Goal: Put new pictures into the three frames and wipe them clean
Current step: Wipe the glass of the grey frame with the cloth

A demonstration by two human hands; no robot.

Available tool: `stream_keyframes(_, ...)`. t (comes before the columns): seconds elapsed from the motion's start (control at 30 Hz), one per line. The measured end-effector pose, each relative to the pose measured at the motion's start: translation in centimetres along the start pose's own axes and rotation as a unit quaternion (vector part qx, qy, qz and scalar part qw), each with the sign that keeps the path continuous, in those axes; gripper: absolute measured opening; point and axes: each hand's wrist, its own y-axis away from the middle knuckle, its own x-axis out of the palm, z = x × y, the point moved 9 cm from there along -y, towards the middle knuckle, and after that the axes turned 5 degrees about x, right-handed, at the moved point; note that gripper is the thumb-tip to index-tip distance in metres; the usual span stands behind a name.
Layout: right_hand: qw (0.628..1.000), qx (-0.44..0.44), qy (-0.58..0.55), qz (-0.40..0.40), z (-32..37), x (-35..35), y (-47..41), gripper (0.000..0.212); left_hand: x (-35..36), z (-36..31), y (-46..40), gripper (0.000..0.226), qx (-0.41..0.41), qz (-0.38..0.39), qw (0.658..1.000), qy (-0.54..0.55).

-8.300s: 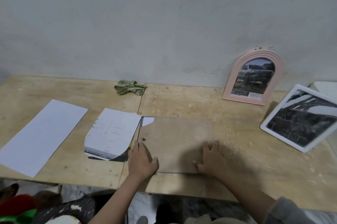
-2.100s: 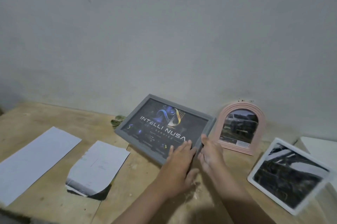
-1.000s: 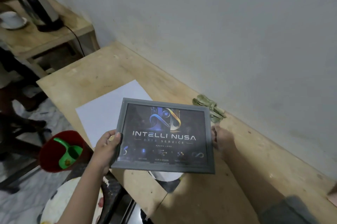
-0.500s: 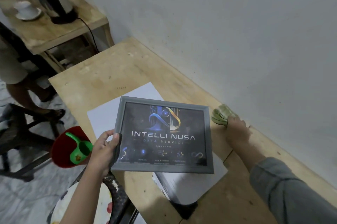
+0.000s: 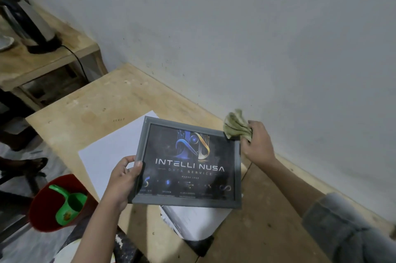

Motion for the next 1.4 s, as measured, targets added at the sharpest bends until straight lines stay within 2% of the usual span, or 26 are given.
stream_keyframes(0.13,0.986,-0.121,0.084,0.075,1.6,1.5,2.5,0.069,1.7,-2.0,1.5,0.009,0.023,0.008,1.000,0.003)
stream_keyframes(0.2,0.974,-0.166,0.126,0.089,2.0,1.6,4.2,0.080,2.1,-2.9,2.7,0.006,0.042,0.000,0.999,0.008)
stream_keyframes(0.33,0.962,-0.224,0.146,0.058,1.6,-0.2,8.0,0.074,2.2,-4.0,5.3,0.005,0.080,-0.019,0.996,0.023)
stream_keyframes(0.47,0.937,-0.286,0.192,0.064,0.5,-1.6,12.5,0.068,2.6,-4.1,8.6,0.005,0.092,-0.031,0.994,0.046)
stream_keyframes(0.53,0.932,-0.292,0.208,0.049,-0.1,-3.3,14.8,0.065,3.2,-4.1,10.7,0.005,0.094,-0.034,0.993,0.061)
stream_keyframes(0.63,0.927,-0.304,0.216,0.040,-1.2,-5.3,18.3,0.076,4.3,-4.4,13.6,0.007,0.100,-0.040,0.992,0.070)
stream_keyframes(0.8,0.935,-0.318,0.152,0.034,-4.1,-9.7,23.6,0.071,6.0,-4.5,17.9,0.009,0.125,-0.065,0.986,0.091)
stream_keyframes(0.87,0.950,-0.283,0.107,0.072,-5.2,-10.7,24.5,0.066,6.5,-4.5,19.4,0.009,0.133,-0.074,0.985,0.087)
stream_keyframes(0.93,0.964,-0.225,0.047,0.134,-5.6,-13.0,25.1,0.051,7.5,-4.3,21.1,0.008,0.147,-0.073,0.984,0.072)
stream_keyframes(1.03,0.962,-0.197,0.012,0.187,-5.3,-16.4,25.2,0.046,9.0,-4.0,22.9,0.012,0.156,-0.062,0.984,0.061)
stream_keyframes(1.07,0.965,-0.201,0.005,0.169,-5.0,-18.0,24.9,0.047,9.6,-3.9,23.5,0.012,0.156,-0.059,0.984,0.062)
stream_keyframes(1.17,0.972,-0.235,0.022,0.001,-4.7,-23.1,22.7,0.055,11.0,-3.8,24.5,0.012,0.159,-0.048,0.984,0.065)
stream_keyframes(1.23,0.963,-0.254,0.058,-0.073,-4.8,-25.1,21.5,0.054,12.0,-3.6,24.8,0.015,0.160,-0.043,0.984,0.060)
stream_keyframes(1.4,0.934,-0.278,0.201,-0.097,-6.2,-24.3,19.7,0.079,14.7,-4.1,25.4,0.017,0.159,-0.033,0.985,0.065)
